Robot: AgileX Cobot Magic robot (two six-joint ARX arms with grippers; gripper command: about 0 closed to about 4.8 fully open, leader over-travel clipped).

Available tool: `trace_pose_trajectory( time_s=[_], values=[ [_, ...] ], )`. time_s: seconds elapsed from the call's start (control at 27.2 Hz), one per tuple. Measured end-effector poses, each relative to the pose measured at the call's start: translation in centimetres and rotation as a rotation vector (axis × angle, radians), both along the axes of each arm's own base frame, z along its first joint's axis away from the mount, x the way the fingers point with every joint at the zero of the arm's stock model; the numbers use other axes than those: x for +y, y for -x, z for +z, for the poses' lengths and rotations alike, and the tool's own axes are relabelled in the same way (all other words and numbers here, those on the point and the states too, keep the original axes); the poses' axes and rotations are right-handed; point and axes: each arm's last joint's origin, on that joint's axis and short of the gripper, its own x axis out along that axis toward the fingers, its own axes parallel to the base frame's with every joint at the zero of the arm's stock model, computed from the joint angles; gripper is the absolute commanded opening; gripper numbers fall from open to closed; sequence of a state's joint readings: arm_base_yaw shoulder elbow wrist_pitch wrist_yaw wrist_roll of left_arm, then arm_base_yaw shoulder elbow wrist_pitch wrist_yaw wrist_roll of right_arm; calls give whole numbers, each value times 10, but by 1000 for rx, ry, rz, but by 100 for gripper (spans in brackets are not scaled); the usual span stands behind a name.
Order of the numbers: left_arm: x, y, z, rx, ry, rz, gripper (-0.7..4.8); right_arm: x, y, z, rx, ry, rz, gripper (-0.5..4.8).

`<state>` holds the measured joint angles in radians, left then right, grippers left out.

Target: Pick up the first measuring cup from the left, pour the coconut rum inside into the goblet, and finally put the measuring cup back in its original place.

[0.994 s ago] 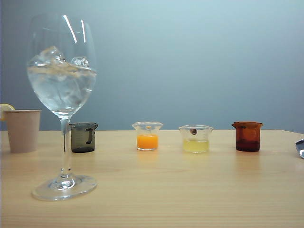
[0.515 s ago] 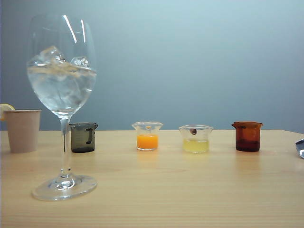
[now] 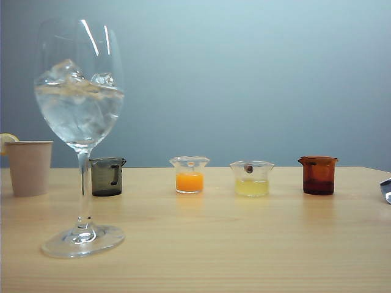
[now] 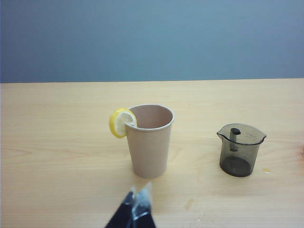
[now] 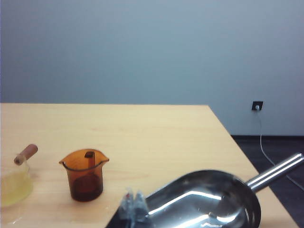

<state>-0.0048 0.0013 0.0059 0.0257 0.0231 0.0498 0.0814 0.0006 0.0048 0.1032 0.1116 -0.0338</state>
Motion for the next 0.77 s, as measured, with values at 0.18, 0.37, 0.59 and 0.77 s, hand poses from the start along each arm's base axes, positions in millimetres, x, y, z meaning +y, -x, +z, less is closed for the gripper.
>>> trace_pose_trajectory(
  time_s=[0.18, 0.37, 0.59, 0.77],
  values=[
    [0, 0, 0, 0, 0, 0, -1, 0, 0, -3, 34, -1, 0, 0],
    [0, 0, 0, 0, 0, 0, -1, 0, 0, -3, 34, -1, 0, 0],
    [0, 0, 0, 0, 0, 0, -1, 0, 0, -3, 34, -1, 0, -1],
    [0, 0, 0, 0, 0, 0, -1, 0, 0, -3, 34, -1, 1, -1]
  ],
)
